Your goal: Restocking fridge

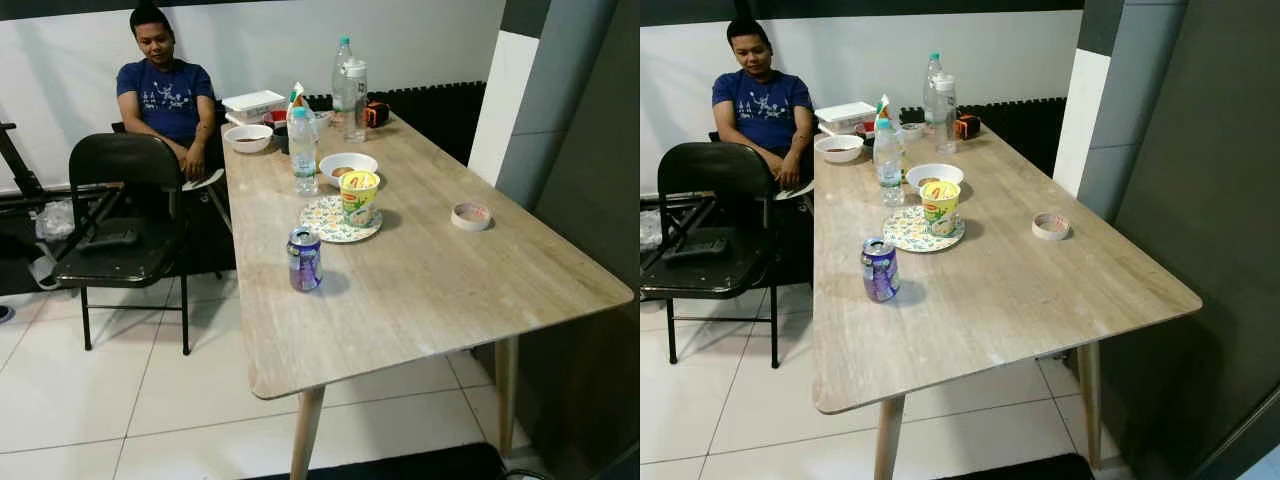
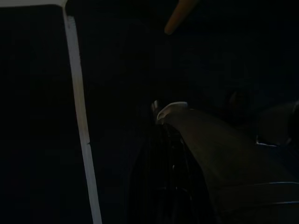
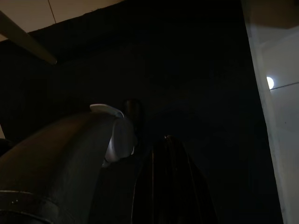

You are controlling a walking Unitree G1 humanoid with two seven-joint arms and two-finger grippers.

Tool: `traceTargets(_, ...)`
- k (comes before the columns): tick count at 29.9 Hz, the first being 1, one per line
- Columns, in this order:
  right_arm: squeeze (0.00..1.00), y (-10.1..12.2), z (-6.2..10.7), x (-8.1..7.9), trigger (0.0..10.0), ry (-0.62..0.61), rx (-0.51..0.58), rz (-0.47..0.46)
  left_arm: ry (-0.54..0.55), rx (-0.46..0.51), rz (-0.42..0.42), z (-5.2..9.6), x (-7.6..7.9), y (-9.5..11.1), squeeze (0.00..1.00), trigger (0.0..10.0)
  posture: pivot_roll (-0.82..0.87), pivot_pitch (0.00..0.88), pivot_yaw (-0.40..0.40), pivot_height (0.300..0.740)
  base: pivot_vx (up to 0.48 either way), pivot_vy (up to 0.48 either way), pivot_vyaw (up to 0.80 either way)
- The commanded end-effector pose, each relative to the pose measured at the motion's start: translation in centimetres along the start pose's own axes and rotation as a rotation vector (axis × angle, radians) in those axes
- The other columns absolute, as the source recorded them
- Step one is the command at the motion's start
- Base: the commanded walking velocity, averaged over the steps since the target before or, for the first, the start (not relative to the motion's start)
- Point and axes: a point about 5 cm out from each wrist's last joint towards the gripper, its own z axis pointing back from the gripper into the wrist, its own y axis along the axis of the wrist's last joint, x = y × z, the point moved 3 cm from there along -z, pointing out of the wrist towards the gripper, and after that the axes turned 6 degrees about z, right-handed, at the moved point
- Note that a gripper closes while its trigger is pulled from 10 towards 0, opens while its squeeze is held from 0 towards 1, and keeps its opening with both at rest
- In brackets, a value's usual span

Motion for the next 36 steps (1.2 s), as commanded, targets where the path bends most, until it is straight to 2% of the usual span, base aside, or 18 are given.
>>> traceTargets(1,0.00,-0.2,0.0,-0.2,10.0,0.004,-0.003,-0.012,0.026,-0.003,0.022,0.1,-0.5,-0.2,0.00,10.0,-0.07,0.000,0.004,0.740,0.000,0.000,0.00)
traceTargets(8,0.00,-0.2,0.0,-0.2,10.0,0.005,-0.003,-0.008,0.064,0.027,0.042,0.1,-1.5,0.8,0.00,10.0,-0.07,0.000,0.004,0.740,0.000,0.000,0.00)
traceTargets(12,0.00,-0.1,-0.1,-0.3,10.0,0.005,-0.002,-0.009,0.127,0.071,0.096,0.2,-2.7,2.0,0.00,10.0,-0.07,0.000,0.007,0.740,0.000,0.000,0.00)
traceTargets(15,0.00,-0.3,-0.1,-0.4,10.0,0.006,-0.004,-0.012,0.229,0.156,0.201,0.6,-4.7,4.0,0.00,10.0,-0.07,0.000,0.008,0.740,0.000,0.000,0.00)
traceTargets(18,0.00,-0.4,-0.1,-0.4,10.0,0.007,-0.005,-0.013,0.244,0.180,0.231,0.7,-5.2,4.6,0.00,10.0,-0.07,0.000,0.008,0.740,0.000,0.000,0.00)
traceTargets(19,0.00,-0.5,0.0,-0.4,10.0,0.007,-0.006,-0.014,0.266,0.232,0.299,0.9,-6.0,5.8,0.16,10.0,-0.07,0.003,0.008,0.740,0.000,0.000,0.00)
traceTargets(20,0.00,-0.6,0.0,-0.4,10.0,0.006,-0.009,-0.015,0.294,0.309,0.375,1.3,-7.2,7.6,1.00,10.0,-0.07,0.005,0.009,0.740,0.000,0.000,0.00)
traceTargets(24,0.00,-0.9,0.0,-0.4,10.0,0.006,-0.013,-0.017,0.345,0.536,0.522,3.3,-10.4,13.4,1.00,10.0,-0.07,0.011,0.010,0.740,0.000,0.000,0.00)
traceTargets(25,0.00,-0.9,0.0,-0.4,10.0,0.006,-0.013,-0.017,0.345,0.536,0.522,3.3,-10.4,13.4,1.00,10.0,-0.07,0.011,0.010,0.740,0.000,0.000,0.00)
traceTargets(26,0.00,-1.2,0.0,-0.5,10.0,0.008,-0.016,-0.020,0.314,0.693,0.546,4.9,-11.4,18.2,1.00,10.0,-0.07,0.029,0.014,0.740,0.000,0.000,0.00)
traceTargets(27,0.00,-1.3,0.1,-0.5,10.0,0.009,-0.017,-0.021,0.299,0.741,0.549,5.5,-11.6,19.7,1.00,10.0,-0.07,0.031,0.014,0.740,0.000,0.000,0.00)
traceTargets(28,0.00,-1.3,0.1,-0.5,10.0,0.009,-0.017,-0.021,0.299,0.741,0.549,5.5,-11.6,19.7,1.00,10.0,-0.07,0.031,0.014,0.740,0.000,0.000,0.00)
traceTargets(30,0.00,-1.7,0.1,-0.6,10.0,0.010,-0.024,-0.019,0.250,0.830,0.529,6.6,-11.4,22.7,1.00,10.0,-0.06,0.049,0.010,0.740,0.000,0.000,0.00)
traceTargets(31,0.00,-1.7,0.1,-0.6,10.0,0.010,-0.024,-0.019,0.250,0.830,0.529,6.6,-11.4,22.7,1.00,10.0,-0.06,0.049,0.010,0.740,0.000,0.000,0.00)
traceTargets(32,0.00,-1.9,0.2,-0.6,10.0,0.011,-0.029,-0.018,0.221,0.874,0.515,7.2,-11.2,24.2,1.00,10.0,-0.06,0.053,0.010,0.740,0.000,0.000,0.00)
traceTargets(34,0.00,-2.9,0.4,-0.6,10.0,0.012,-0.047,-0.016,0.085,1.035,0.449,9.6,-9.6,29.4,1.00,10.0,-0.06,0.089,0.016,0.740,0.000,0.000,0.00)
traceTargets(35,0.00,-2.9,0.4,-0.6,10.0,0.012,-0.047,-0.016,0.085,1.035,0.449,9.6,-9.6,29.4,1.00,10.0,-0.06,0.089,0.016,0.740,0.000,0.000,0.00)
traceTargets(36,0.00,-3.4,0.5,-0.6,10.0,0.012,-0.057,-0.014,0.028,1.094,0.402,10.7,-8.6,31.4,1.00,10.0,-0.06,0.099,0.017,0.740,0.000,0.000,0.00)
